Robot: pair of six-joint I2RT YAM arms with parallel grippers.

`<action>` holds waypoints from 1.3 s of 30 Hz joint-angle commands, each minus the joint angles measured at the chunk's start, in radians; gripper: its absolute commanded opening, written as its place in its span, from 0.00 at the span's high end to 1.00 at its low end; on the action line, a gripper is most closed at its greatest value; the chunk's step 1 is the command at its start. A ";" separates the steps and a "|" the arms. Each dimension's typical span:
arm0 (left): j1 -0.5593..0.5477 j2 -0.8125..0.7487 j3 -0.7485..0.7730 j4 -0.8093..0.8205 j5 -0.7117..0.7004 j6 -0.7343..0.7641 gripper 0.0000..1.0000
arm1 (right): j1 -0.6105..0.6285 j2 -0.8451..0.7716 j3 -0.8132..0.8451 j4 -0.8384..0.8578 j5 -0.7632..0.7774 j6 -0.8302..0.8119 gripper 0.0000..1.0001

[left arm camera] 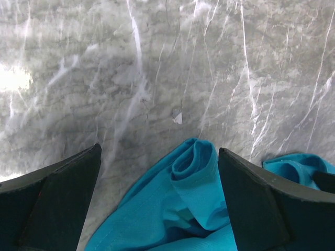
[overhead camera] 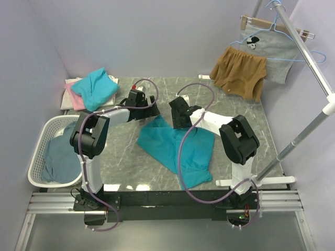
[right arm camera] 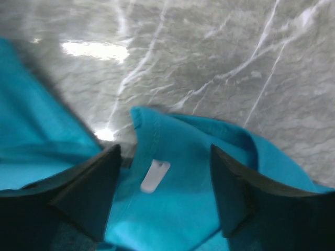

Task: Fold and stack the t-shirts
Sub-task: Flatten out the tshirt

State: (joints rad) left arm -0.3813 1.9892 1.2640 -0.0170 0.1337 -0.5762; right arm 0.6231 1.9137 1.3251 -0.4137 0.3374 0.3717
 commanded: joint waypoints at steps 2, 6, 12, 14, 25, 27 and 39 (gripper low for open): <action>-0.007 -0.065 -0.063 -0.009 -0.016 0.006 0.01 | -0.020 -0.001 0.031 0.001 0.009 -0.002 0.55; -0.008 -0.110 -0.086 -0.014 -0.031 0.010 0.01 | -0.025 -0.103 -0.013 0.013 0.057 -0.008 1.00; -0.008 -0.220 -0.113 -0.034 -0.052 0.018 0.01 | -0.037 -0.211 -0.034 -0.008 0.092 -0.033 0.25; -0.008 -0.274 -0.133 -0.043 -0.066 0.022 0.01 | -0.037 -0.206 -0.020 -0.052 0.133 -0.033 0.14; -0.051 -0.562 -0.428 0.009 -0.095 -0.039 0.01 | 0.128 -0.354 -0.221 -0.066 0.032 0.050 0.18; -0.064 -0.575 -0.463 0.046 -0.104 -0.062 0.00 | 0.168 -0.331 -0.227 -0.057 0.026 0.059 0.19; -0.154 -0.583 -0.589 0.084 -0.163 -0.126 0.00 | 0.245 -0.116 -0.175 -0.080 0.109 0.136 0.26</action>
State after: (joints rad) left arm -0.5179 1.4334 0.7013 0.0067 0.0124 -0.6682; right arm 0.8722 1.7676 1.1122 -0.4847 0.3901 0.4686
